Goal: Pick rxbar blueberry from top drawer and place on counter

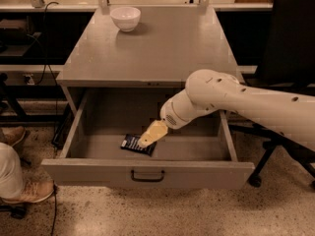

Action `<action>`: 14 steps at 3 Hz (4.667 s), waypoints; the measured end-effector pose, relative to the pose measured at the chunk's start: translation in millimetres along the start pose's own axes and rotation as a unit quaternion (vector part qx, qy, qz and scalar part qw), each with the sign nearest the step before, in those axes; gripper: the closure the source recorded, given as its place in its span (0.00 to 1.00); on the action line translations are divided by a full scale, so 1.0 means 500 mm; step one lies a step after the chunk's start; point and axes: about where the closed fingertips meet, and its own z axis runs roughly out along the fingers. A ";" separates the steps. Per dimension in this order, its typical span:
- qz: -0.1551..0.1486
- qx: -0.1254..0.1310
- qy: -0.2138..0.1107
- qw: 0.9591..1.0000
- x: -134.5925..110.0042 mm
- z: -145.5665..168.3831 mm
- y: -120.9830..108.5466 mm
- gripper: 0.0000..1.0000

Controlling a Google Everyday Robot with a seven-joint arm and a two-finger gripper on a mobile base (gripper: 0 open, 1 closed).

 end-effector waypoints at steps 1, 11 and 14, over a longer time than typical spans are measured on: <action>0.000 0.000 0.000 1.000 0.000 0.000 0.000 0.00; -0.040 0.004 0.082 0.996 0.019 0.236 0.034 1.00; -0.039 0.002 -0.123 0.992 -0.109 -0.045 0.066 1.00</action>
Offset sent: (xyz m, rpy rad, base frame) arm 0.0121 0.0365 -0.0386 -0.1468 -0.0469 0.0315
